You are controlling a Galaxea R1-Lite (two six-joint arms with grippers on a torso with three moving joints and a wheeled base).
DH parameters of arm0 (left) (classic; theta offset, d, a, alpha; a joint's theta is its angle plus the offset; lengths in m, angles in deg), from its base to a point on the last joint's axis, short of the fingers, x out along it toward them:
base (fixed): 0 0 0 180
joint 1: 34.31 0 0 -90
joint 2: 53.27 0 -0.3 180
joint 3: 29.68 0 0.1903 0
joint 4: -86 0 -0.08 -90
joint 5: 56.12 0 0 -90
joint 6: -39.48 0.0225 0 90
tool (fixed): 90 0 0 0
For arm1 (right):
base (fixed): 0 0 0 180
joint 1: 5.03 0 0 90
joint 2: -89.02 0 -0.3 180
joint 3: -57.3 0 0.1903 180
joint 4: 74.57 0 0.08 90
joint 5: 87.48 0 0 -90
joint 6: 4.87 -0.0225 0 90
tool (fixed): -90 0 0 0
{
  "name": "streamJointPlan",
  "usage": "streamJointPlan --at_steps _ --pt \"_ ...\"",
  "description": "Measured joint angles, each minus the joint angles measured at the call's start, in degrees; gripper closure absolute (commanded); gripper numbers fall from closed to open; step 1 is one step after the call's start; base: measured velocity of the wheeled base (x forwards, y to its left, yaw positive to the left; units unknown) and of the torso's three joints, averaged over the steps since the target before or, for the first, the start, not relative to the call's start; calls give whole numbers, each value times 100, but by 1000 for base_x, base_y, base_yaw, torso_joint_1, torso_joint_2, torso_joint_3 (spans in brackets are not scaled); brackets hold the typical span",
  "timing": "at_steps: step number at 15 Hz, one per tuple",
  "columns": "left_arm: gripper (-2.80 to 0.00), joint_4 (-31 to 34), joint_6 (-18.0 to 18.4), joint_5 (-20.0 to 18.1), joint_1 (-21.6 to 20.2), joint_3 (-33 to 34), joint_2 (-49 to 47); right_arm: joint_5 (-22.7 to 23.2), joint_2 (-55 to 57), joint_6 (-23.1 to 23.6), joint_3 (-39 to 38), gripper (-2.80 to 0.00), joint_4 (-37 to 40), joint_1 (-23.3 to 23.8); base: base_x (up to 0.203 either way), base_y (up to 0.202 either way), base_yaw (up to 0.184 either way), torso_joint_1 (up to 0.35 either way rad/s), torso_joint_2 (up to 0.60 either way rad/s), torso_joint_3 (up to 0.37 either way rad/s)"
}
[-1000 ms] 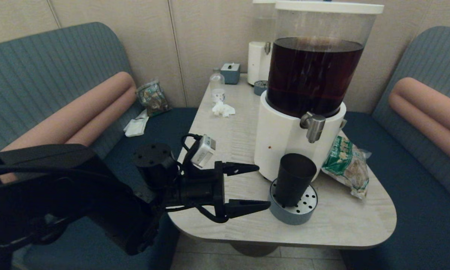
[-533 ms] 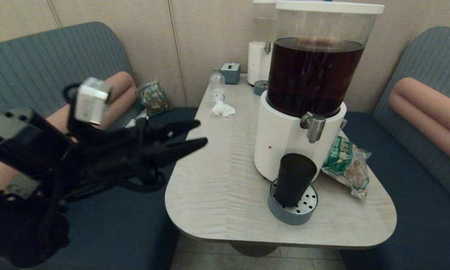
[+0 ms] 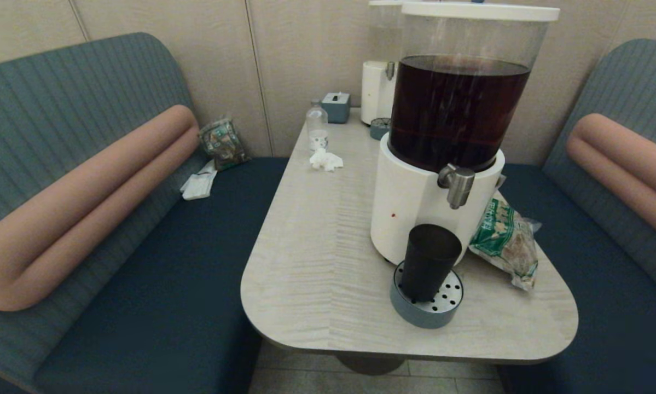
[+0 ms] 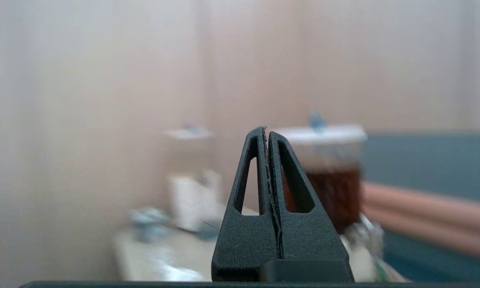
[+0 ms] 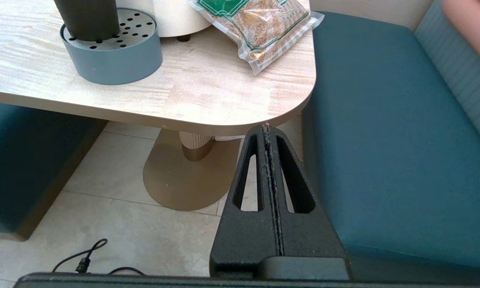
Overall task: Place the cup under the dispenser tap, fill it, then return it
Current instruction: Turn on the faucet
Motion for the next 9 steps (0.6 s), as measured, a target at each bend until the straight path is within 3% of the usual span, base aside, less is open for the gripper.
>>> streamJointPlan --at_steps 3,5,9 --pt "0 1435 -28 494 -441 202 1638 0 0 -5 0 0 2 0 0 0 0 0 0 0" --pt "0 2322 -70 619 -698 468 2485 -9 0 -71 0 0 -2 0 0 0 0 0 0 0" --pt "0 3385 -710 690 -696 927 3655 -15 0 -132 0 0 -2 0 0 0 0 0 0 0"
